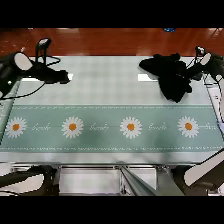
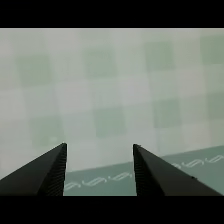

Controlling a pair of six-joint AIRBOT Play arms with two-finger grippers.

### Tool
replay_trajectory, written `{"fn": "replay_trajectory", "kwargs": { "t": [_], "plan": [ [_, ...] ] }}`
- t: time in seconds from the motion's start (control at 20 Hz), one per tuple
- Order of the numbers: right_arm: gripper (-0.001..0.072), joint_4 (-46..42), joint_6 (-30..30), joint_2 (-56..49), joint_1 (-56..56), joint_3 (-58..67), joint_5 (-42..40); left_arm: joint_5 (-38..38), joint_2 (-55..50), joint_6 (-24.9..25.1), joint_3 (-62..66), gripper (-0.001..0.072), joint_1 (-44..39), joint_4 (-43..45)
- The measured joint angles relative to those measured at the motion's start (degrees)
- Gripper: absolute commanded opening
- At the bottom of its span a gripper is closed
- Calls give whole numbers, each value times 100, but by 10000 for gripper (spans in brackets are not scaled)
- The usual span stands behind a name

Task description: Fold the shirts.

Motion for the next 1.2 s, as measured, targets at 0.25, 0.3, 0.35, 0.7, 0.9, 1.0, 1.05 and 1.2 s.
{"fn": "replay_trajectory", "kwargs": {
  "t": [0.25,0.3,0.35,0.7,0.9,1.0,1.05,1.2],
  "plan": [
    [23,719,-457,756,157,686,348,-1051,275,363,-321,414,457,-782],
    [23,815,-498,1012,201,789,282,-1176,402,459,-470,414,501,-894],
    [23,890,-542,1283,254,887,295,-1274,557,540,-632,414,542,-970],
    [23,1187,-925,3333,804,1381,229,-1340,2111,715,-1803,416,927,-1200],
    [23,1099,-1027,4277,1392,1436,487,-874,3123,468,-2356,418,1115,-1224],
    [23,1054,-999,4566,1759,1447,634,-601,3523,334,-2492,418,1154,-1231],
    [23,1045,-968,4642,1961,1449,713,-479,3676,282,-2538,418,1165,-1239],
    [23,1038,-857,4651,2695,1316,1088,-326,3945,201,-2608,418,1185,-1281]
  ]
}}
